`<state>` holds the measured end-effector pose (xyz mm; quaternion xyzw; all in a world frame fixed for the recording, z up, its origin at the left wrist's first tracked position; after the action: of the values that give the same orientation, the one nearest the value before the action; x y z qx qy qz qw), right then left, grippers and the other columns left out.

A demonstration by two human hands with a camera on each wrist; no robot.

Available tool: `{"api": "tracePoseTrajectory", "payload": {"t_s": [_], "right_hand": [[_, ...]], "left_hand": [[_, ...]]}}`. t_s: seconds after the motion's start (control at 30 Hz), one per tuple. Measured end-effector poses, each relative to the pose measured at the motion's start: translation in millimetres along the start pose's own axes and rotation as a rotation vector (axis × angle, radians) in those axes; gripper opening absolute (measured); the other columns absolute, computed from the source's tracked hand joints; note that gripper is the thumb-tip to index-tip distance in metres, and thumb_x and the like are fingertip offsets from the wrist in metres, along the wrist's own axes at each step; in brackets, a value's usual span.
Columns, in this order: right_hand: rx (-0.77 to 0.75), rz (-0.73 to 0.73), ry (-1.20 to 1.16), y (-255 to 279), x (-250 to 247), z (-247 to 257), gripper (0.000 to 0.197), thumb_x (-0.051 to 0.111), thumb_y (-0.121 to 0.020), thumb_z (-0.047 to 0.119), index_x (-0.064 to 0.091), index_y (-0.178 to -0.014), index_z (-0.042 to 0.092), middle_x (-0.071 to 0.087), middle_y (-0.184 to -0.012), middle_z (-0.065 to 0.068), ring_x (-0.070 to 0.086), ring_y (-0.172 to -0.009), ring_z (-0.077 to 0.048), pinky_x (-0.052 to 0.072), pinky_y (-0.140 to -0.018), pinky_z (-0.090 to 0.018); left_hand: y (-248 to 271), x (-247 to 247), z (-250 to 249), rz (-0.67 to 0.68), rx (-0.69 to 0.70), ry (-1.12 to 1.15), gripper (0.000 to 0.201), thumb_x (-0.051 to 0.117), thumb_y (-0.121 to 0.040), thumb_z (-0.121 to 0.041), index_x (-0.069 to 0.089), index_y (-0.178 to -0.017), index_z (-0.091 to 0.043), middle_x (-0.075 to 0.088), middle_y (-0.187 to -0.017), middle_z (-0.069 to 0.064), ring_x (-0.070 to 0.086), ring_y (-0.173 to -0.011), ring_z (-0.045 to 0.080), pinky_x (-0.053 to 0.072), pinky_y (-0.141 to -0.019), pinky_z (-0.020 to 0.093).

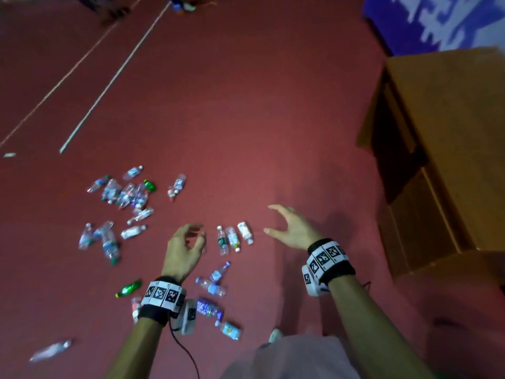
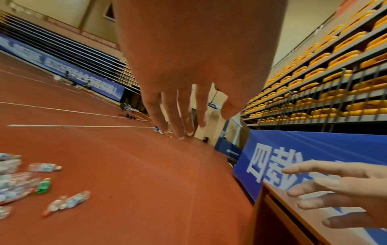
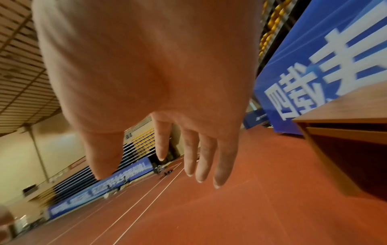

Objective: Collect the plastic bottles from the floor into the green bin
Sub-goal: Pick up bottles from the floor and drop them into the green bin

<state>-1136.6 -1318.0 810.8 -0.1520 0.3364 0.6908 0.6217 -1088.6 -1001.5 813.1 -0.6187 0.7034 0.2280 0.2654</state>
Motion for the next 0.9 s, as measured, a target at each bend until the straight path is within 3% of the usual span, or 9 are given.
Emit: {"api": "tracePoseTrajectory", "payload": {"t_s": [0.17,0.33,0.47,0.6,0.77,0.9], "right_hand": [[-0.022,0.094,0.080,-59,42,30,0.070,0.071,-0.089,0.048,0.040,-0.150,0.034,0.045,-0.151,-0.004,0.045,-0.138,-0.024,0.038,-0.112,-0.035],[0.044,0.292,0.174,-134,74,18,0.076,0.072,-0.088,0.049,0.037,-0.151,0.024,0.045,-0.153,-0.007,0.044,-0.140,-0.026,0.039,-0.114,-0.039],[0.126,0.474,0.234,-213,79,11,0.079,0.073,-0.090,0.044,0.033,-0.153,0.019,0.044,-0.155,-0.008,0.046,-0.139,-0.026,0.039,-0.107,-0.032],[0.175,0.390,0.218,-310,65,7,0.090,0.075,-0.085,0.049,0.028,-0.155,0.017,0.044,-0.153,-0.013,0.049,-0.137,-0.030,0.042,-0.110,-0.036],[0.170,0.273,0.251,-406,62,-5,0.082,0.078,-0.083,0.046,0.038,-0.147,0.015,0.055,-0.142,-0.018,0.057,-0.128,-0.033,0.048,-0.104,-0.038],[0.143,0.475,0.446,-453,105,-41,0.091,0.077,-0.080,0.054,0.034,-0.151,0.016,0.057,-0.139,-0.018,0.060,-0.124,-0.032,0.050,-0.102,-0.037]], "left_hand": [[-6,-40,66,-0.073,-0.114,-0.084,0.022,0.068,-0.094,-0.023,0.071,-0.116,-0.019,0.071,-0.110,-0.004,0.068,-0.095,0.011,0.055,-0.084,0.031],[-25,-56,117,-0.080,-0.224,-0.201,0.028,0.067,-0.093,-0.029,0.068,-0.119,-0.019,0.067,-0.114,-0.002,0.066,-0.096,0.013,0.055,-0.084,0.034],[-72,-59,144,0.039,-0.240,-0.453,0.032,0.064,-0.092,-0.037,0.066,-0.117,-0.019,0.065,-0.113,0.002,0.066,-0.098,0.024,0.055,-0.088,0.038],[-141,-72,169,0.199,-0.291,-0.713,0.043,0.064,-0.089,-0.042,0.061,-0.123,-0.016,0.062,-0.122,0.006,0.065,-0.104,0.033,0.054,-0.087,0.042],[-193,-81,219,0.237,-0.558,-0.770,0.054,0.059,-0.093,-0.047,0.051,-0.135,-0.014,0.058,-0.129,0.009,0.061,-0.115,0.034,0.052,-0.094,0.044],[-184,-44,268,0.220,-0.797,-0.661,0.057,0.061,-0.091,-0.048,0.048,-0.135,-0.014,0.057,-0.132,0.012,0.060,-0.117,0.035,0.051,-0.095,0.046]]}}
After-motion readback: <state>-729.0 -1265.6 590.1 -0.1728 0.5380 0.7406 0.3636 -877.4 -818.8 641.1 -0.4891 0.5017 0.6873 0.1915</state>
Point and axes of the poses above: each hand's wrist, its own y-axis away from the middle knuckle, its own x-axis out of the palm, z = x × y, the point moved 2 cm from there along -y, towards the middle knuckle
